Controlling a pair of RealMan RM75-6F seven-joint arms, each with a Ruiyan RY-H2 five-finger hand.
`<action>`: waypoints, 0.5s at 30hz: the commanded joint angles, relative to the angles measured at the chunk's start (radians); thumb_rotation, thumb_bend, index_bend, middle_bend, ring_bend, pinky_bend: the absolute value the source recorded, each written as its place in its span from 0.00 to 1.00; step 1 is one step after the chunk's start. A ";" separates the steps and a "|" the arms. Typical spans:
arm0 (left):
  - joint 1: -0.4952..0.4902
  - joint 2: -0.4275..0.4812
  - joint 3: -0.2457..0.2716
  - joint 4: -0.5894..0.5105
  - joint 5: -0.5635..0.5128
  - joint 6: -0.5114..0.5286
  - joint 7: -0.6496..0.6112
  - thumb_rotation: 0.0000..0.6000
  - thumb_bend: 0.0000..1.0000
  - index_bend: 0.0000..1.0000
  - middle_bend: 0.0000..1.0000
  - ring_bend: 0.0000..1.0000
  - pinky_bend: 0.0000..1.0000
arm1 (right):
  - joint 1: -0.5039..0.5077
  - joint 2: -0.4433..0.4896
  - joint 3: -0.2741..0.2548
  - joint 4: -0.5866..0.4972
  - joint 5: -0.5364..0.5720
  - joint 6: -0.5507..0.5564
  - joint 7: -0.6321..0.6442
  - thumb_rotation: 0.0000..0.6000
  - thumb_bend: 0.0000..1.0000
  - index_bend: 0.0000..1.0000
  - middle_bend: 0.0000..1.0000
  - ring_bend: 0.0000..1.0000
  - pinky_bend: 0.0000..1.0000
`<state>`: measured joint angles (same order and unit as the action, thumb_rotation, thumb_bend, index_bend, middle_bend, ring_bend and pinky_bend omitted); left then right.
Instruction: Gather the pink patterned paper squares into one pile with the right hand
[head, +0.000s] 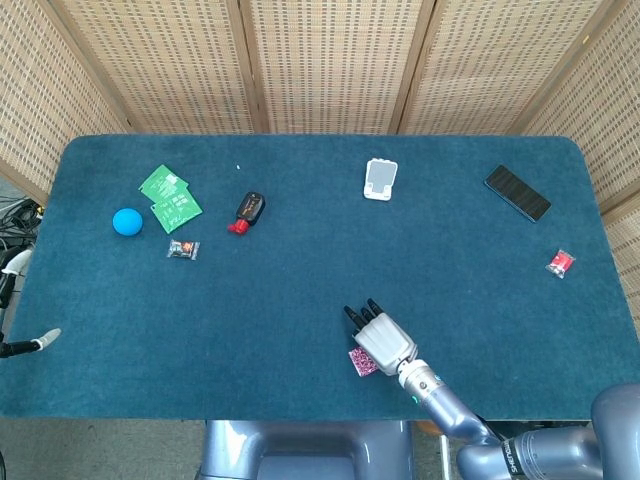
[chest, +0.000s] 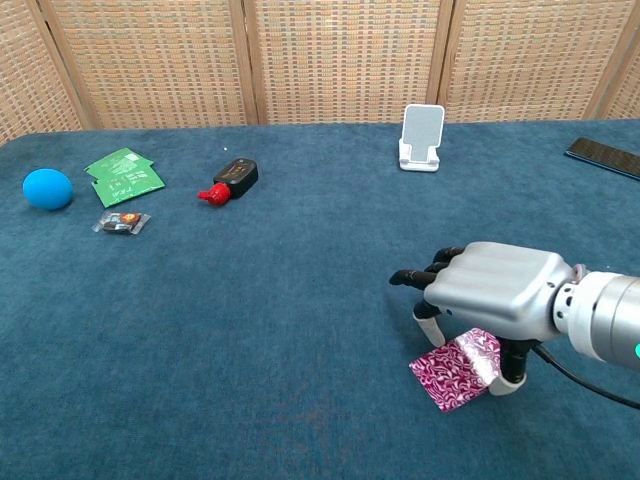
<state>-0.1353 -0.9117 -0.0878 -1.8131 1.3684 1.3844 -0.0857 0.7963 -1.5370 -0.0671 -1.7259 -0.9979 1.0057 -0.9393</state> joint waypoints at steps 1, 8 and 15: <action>0.000 0.001 0.000 0.000 0.001 0.000 -0.001 1.00 0.00 0.00 0.00 0.00 0.00 | 0.001 0.002 0.001 -0.005 -0.001 0.003 -0.002 1.00 0.11 0.42 0.05 0.19 0.15; 0.002 0.003 0.000 0.000 0.002 0.001 -0.006 1.00 0.00 0.00 0.00 0.00 0.00 | 0.000 0.009 0.000 -0.021 -0.002 0.011 -0.004 1.00 0.10 0.41 0.05 0.19 0.15; 0.004 0.004 0.003 0.001 0.008 0.004 -0.013 1.00 0.00 0.00 0.00 0.00 0.00 | -0.013 0.065 0.007 -0.095 -0.036 0.058 0.007 1.00 0.10 0.41 0.04 0.19 0.15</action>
<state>-0.1315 -0.9075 -0.0851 -1.8120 1.3765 1.3883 -0.0983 0.7886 -1.4902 -0.0633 -1.8007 -1.0220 1.0493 -0.9383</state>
